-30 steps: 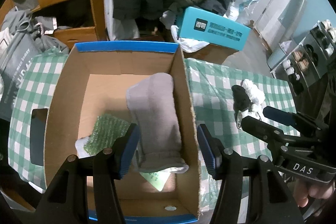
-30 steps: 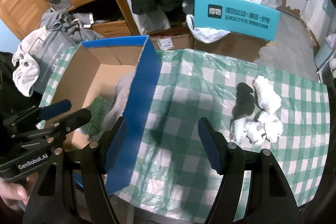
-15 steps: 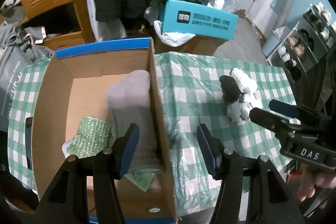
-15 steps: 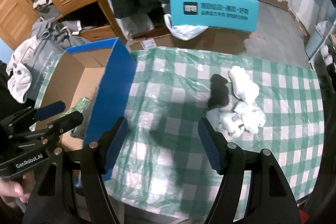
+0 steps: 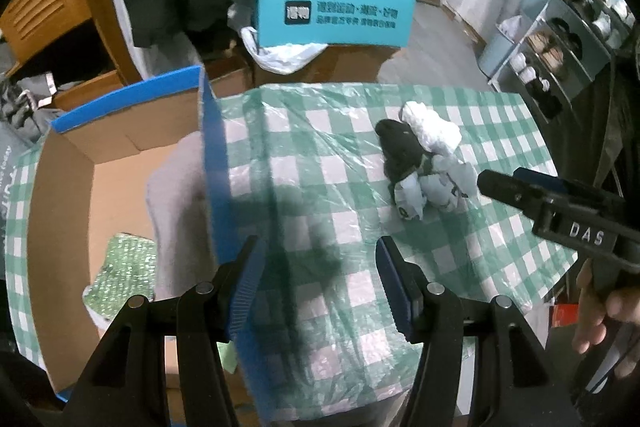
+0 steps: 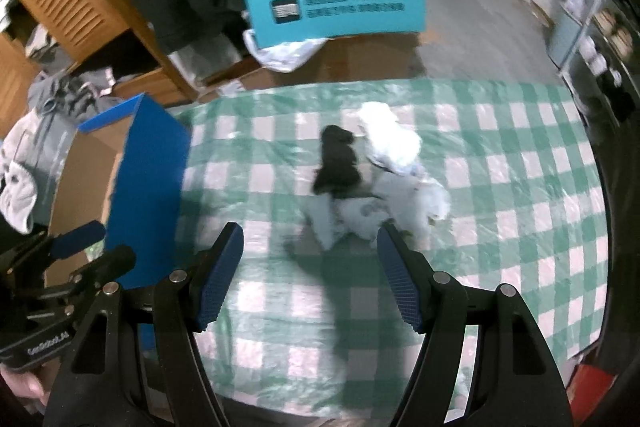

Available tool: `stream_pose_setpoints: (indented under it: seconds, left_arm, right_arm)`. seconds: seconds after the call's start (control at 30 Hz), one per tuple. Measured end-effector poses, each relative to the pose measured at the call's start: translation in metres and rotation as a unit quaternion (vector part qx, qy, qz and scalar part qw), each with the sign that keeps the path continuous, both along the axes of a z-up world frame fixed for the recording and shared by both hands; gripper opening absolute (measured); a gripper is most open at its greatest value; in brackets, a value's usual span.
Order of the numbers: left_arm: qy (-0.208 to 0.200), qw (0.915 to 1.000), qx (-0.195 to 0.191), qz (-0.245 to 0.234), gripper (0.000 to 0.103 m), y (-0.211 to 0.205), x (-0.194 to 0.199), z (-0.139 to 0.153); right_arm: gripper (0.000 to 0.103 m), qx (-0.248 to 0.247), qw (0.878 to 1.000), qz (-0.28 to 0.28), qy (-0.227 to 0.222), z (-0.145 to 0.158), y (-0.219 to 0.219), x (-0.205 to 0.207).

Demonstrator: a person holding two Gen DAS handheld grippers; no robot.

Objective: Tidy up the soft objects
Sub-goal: 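Move both grippers back over the pile of white items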

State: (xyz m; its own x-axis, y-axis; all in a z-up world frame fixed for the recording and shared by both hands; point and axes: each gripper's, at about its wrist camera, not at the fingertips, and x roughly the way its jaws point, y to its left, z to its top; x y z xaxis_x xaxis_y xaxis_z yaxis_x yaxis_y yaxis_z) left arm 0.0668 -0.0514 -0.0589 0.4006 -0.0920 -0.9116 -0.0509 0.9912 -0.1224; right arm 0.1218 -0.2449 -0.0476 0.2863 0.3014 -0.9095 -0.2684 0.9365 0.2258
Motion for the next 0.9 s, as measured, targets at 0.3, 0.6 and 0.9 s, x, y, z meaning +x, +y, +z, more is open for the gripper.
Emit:
stream_pose_setpoints:
  seconds: [0.3,0.6,0.9]
  left_arm:
    - [0.018,0.9998,-0.008,-0.003,0.067,-0.016,0.020,-0.021]
    - [0.037,0.9991,-0.021,0.002,0.067,-0.023,0.043,-0.044]
    - [0.068,0.9974,-0.025,0.003,0.067,-0.027,0.059,-0.076]
  right_arm:
    - [0.070,-0.008,0.999,-0.046,0.021,-0.024,-0.034,0.019]
    - [0.070,-0.013,0.995,-0.079,0.053,-0.060,-0.049,0.039]
    - [0.070,-0.026,0.994,-0.087,0.067,-0.092,-0.044,0.057]
